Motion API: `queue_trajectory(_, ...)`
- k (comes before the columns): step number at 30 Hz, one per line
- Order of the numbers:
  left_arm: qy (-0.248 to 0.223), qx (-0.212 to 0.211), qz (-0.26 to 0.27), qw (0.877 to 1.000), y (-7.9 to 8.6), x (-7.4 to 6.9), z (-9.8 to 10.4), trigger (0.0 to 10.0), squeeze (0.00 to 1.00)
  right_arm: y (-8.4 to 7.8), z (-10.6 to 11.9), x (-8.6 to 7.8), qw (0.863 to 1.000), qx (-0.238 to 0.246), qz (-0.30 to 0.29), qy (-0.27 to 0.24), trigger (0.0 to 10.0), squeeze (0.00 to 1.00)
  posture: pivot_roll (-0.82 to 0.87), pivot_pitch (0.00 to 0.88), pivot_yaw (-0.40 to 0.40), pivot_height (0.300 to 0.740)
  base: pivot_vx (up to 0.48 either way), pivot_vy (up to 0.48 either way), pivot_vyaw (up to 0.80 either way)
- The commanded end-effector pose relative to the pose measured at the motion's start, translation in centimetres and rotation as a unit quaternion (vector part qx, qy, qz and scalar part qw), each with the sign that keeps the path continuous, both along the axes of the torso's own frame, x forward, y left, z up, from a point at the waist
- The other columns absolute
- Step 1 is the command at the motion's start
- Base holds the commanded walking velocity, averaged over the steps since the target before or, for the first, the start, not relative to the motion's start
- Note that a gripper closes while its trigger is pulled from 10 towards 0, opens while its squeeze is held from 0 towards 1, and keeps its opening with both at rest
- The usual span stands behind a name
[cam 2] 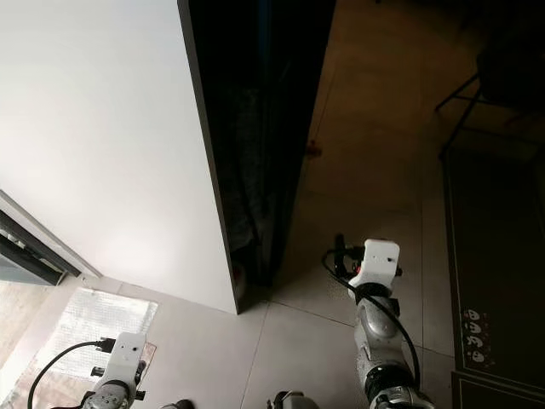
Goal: Restocking fridge
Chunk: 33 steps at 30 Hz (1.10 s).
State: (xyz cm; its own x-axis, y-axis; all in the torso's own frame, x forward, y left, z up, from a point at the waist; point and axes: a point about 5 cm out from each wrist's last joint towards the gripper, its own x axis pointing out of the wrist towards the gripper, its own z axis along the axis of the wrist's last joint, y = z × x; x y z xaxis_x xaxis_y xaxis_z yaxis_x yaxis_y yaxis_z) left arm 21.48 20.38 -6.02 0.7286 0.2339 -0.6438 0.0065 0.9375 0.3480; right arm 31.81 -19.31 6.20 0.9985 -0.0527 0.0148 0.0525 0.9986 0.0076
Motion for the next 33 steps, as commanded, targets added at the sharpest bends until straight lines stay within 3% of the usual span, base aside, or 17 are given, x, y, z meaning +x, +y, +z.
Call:
queue_trajectory(1,0.009,-0.003,0.004,1.0,0.2,-0.7,-0.4,10.0,0.0,0.5,0.9,0.3,0.999,0.006,0.021,-0.027,10.0,0.0,-0.09,0.167,-0.041,0.74,0.0,0.0,0.0)
queue_trajectory(3,0.01,-0.003,0.003,1.0,0.2,-0.7,-0.4,10.0,0.0,1.2,1.5,0.5,0.998,0.007,0.046,-0.04,10.0,0.0,-0.09,0.163,-0.041,0.74,0.0,0.0,0.0)
queue_trajectory(5,0.01,-0.006,0.002,1.0,0.1,-0.7,-0.4,10.0,0.0,3.0,2.2,0.5,0.991,0.012,0.123,-0.053,10.0,0.0,-0.09,0.157,-0.04,0.74,0.0,0.0,0.0)
queue_trajectory(11,0.01,-0.007,0.0,1.0,0.1,-0.7,-0.4,10.0,0.0,4.4,2.0,-0.1,0.98,0.02,0.192,-0.046,10.0,0.0,-0.1,0.152,-0.04,0.74,0.0,0.0,0.0)
queue_trajectory(33,0.008,-0.01,0.004,1.0,0.1,-0.6,-0.3,10.0,0.0,4.0,3.2,0.4,0.979,0.018,0.196,-0.045,10.0,0.0,-0.1,0.178,-0.042,0.74,0.0,0.0,0.0)
